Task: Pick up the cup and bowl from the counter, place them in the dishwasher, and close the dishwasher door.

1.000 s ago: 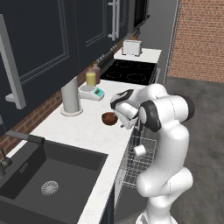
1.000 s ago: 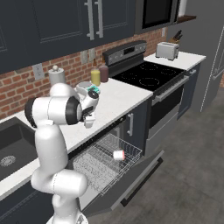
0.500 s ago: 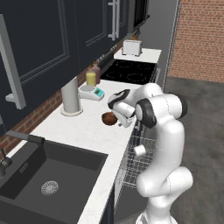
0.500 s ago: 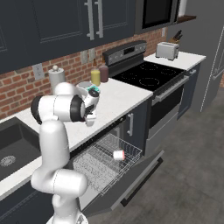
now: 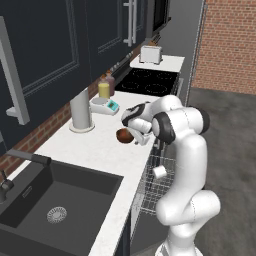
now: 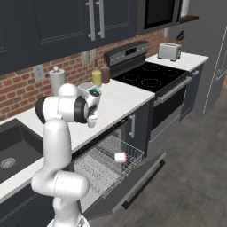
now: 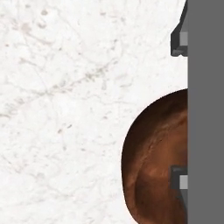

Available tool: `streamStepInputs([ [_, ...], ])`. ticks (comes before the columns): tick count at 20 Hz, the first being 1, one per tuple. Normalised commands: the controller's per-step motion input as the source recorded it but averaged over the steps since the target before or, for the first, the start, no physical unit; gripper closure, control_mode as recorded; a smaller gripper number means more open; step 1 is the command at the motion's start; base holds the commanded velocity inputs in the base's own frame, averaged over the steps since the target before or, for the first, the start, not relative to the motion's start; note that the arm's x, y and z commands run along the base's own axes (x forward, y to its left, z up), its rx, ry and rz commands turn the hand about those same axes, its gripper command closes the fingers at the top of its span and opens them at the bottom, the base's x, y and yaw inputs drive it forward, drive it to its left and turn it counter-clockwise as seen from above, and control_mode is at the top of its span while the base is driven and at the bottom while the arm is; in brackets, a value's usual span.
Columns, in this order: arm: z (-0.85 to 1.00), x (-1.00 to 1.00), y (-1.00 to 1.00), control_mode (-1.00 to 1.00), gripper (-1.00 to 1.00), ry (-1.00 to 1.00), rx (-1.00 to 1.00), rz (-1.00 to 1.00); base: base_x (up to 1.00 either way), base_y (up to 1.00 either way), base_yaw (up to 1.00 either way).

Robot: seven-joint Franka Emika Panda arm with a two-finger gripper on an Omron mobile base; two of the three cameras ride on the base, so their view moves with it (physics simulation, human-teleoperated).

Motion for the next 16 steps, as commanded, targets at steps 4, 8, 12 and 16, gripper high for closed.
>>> streamStepInputs([
  [4, -0.38, 0.0, 0.0, -1.0, 1.0, 0.07, -0.06, 0.0, 0.0, 0.0, 0.0],
  [8, -0.31, -0.04, 0.0, -1.0, 1.0, 0.05, -0.04, 0.0, 0.0, 0.0, 0.0],
  [12, -0.16, -0.44, -0.11, -1.0, 1.0, 0.0, 0.0, -0.01, 0.0, 0.0, 0.0],
  [16, -0.01, -0.9, -0.58, -1.0, 1.0, -0.01, 0.0, -0.03, 0.0, 0.0, 0.0],
])
